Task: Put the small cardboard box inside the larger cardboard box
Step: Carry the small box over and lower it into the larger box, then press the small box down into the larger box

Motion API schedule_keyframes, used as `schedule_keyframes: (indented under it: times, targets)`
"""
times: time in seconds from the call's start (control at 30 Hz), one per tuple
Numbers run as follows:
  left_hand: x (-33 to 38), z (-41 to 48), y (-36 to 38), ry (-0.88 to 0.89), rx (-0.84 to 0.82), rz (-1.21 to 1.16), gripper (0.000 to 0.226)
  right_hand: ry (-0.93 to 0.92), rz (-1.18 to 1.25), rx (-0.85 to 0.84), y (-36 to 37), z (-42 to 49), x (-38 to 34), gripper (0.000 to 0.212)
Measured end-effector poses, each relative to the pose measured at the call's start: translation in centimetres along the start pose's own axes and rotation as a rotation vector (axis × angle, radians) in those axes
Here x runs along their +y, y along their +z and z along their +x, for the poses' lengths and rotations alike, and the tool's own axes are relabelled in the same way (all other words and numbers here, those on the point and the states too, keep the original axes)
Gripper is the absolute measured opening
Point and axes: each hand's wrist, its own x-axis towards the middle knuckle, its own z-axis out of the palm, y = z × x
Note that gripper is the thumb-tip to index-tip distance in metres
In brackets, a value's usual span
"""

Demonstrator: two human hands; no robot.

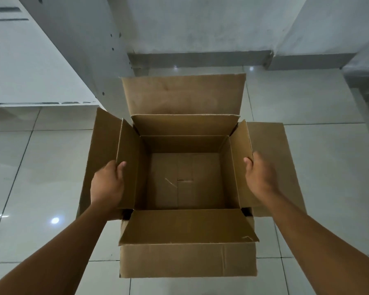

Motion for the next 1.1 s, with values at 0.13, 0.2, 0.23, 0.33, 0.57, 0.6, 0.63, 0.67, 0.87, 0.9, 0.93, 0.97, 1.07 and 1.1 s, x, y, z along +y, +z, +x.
schedule_keyframes:
  times: [0.13,0.2,0.23,0.33,0.57,0.6,0.63,0.67,0.87,0.9,0.93,0.97,1.07,1.1]
  targets:
    - [-1.7,-0.2,2.9,-0.005,0.026,0.04,0.027,-0.007,-0.042,0.012,3.1,0.3,1.2,0.02]
    - [-2.0,-0.2,4.0,-0.021,0.026,0.049,0.027,-0.013,-0.086,0.026,4.1,0.5,1.4,0.018]
    - [-2.1,-0.3,4.6,-0.029,0.028,0.057,0.027,-0.009,-0.115,0.022,4.6,0.6,1.5,0.017]
    - [-2.5,-0.2,5.7,-0.042,0.025,0.081,0.026,0.0,-0.169,0.009,5.6,0.7,1.8,0.026]
    - [-2.9,-0.9,6.5,-0.034,-0.02,0.052,0.036,-0.051,-0.212,0.025,6.0,-0.2,2.0,0.036]
    - [-2.9,-1.1,6.4,-0.025,-0.019,0.03,0.038,-0.066,-0.193,0.026,5.8,-0.6,2.0,0.038]
    - [-2.8,-1.5,6.1,-0.014,-0.014,0.013,0.039,-0.089,-0.174,0.037,5.6,-1.2,2.0,0.039]
    - [-2.7,-1.9,5.9,0.001,-0.006,0.01,0.04,-0.115,-0.16,0.056,5.4,-1.7,2.0,0.039]
    - [-2.2,-6.9,4.9,0.163,-0.034,0.072,0.037,-0.288,-0.164,0.13,5.0,-6.9,2.7,0.033]
    - [-2.4,-7.9,5.1,0.182,-0.056,0.071,0.038,-0.299,-0.164,0.122,5.2,-7.9,3.0,0.034]
    - [-2.6,-9.0,5.5,0.198,-0.076,0.076,0.04,-0.3,-0.167,0.113,5.6,-9.0,3.3,0.036]
    - [-2.8,-10.0,5.9,0.211,-0.093,0.092,0.043,-0.296,-0.177,0.102,6.0,-10.0,3.8,0.04]
    - [-3.9,-12.1,7.5,0.213,-0.173,0.211,0.07,-0.272,-0.258,0.03,7.4,-11.9,4.9,0.056]
    - [-4.5,-12.5,8.1,0.215,-0.209,0.259,0.082,-0.269,-0.295,-0.004,7.9,-12.2,5.4,0.063]
